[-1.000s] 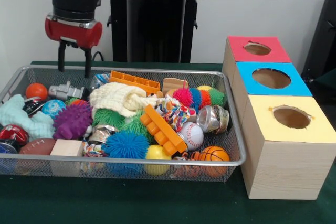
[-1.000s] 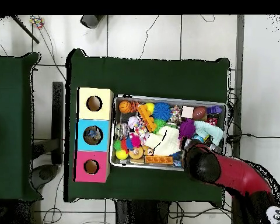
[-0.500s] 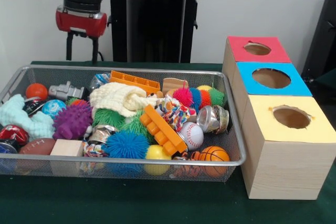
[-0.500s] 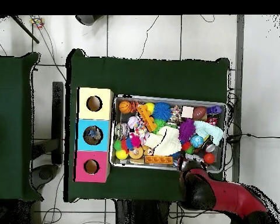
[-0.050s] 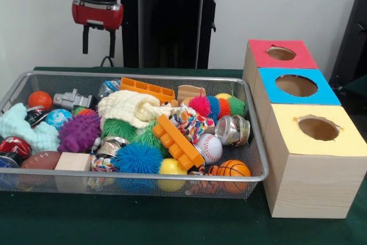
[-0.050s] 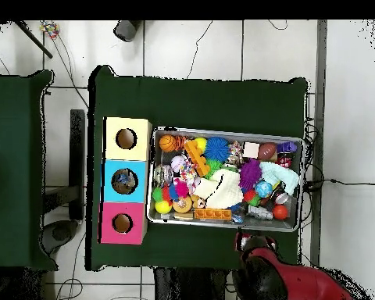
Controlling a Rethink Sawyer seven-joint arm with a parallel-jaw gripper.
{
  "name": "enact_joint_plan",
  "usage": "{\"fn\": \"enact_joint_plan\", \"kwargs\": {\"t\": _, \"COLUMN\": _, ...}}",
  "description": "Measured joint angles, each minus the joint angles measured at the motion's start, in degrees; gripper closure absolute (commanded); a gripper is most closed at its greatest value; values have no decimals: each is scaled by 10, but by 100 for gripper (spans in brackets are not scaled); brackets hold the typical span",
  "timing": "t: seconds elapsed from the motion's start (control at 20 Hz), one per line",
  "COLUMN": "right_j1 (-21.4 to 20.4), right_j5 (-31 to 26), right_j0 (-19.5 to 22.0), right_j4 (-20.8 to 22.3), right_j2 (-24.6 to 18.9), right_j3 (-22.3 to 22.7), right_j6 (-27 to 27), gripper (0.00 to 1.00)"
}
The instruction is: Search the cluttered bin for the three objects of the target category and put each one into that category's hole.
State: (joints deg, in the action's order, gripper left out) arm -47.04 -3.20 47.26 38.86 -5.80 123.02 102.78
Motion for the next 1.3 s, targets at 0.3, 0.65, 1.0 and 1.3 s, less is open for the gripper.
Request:
{"fn": "enact_joint_plan", "kwargs": {"t": 0.3, "right_j1": -1, "right_j5": 0, "right_j0": 57, "right_j4": 12, "right_j2": -9, "right_j3": 4, "right_j6": 0, "gripper": 0}}
{"fn": "enact_joint_plan", "kwargs": {"t": 0.65, "right_j1": -1, "right_j5": 0, "right_j0": 83, "right_j4": 14, "right_j2": -21, "right_j3": 4, "right_j6": 0, "gripper": 0}}
{"fn": "enact_joint_plan", "kwargs": {"t": 1.0, "right_j1": 1, "right_j5": 0, "right_j0": 41, "right_j4": 14, "right_j2": -21, "right_j3": 2, "right_j6": 0, "gripper": 0}}
{"fn": "enact_joint_plan", "kwargs": {"t": 1.3, "right_j1": 8, "right_j5": -2, "right_j0": 5, "right_j4": 11, "right_j2": -21, "right_j3": -11, "right_j6": 0, "gripper": 0}}
